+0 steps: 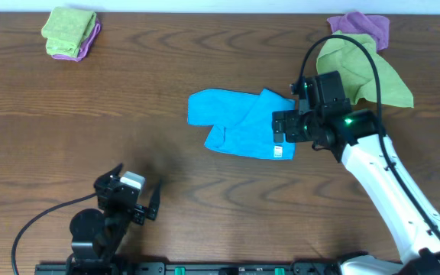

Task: Fold the cloth
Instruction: 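Reach the left gripper to the blue cloth's left edge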

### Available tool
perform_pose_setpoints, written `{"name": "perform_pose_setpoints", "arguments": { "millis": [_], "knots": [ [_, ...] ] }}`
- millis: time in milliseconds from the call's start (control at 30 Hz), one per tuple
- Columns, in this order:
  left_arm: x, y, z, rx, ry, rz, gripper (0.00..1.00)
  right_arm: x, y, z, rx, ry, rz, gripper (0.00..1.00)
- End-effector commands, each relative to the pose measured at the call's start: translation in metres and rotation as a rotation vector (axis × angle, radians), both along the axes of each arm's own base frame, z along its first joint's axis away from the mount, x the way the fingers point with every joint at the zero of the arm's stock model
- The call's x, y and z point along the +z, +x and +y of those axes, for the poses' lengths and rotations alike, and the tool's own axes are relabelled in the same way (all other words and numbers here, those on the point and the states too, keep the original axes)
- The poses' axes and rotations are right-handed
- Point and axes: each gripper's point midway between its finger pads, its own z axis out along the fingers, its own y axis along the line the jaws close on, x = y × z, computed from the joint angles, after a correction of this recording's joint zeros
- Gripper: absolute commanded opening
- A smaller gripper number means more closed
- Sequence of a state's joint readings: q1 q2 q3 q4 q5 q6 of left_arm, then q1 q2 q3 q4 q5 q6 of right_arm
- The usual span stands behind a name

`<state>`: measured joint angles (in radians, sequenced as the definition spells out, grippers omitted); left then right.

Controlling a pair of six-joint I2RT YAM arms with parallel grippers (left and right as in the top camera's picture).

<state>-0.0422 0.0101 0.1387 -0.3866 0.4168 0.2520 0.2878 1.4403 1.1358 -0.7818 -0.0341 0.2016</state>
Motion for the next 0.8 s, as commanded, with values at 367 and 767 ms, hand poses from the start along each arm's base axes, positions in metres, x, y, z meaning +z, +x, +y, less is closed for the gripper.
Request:
{"name": "perform_pose_setpoints", "arguments": {
  "millis": [367,767],
  "knots": [
    [0.070,-0.059,-0.083,-0.621,-0.234,-0.202,0.95,0.064,-0.027,-0.017,0.046,-0.047,-0.106,0.96],
    [0.089,0.018,-0.023,-0.054,-0.567,-0.098,0.95,0.075,-0.031,-0.020,0.039,-0.043,-0.143,0.99]
  ]
}}
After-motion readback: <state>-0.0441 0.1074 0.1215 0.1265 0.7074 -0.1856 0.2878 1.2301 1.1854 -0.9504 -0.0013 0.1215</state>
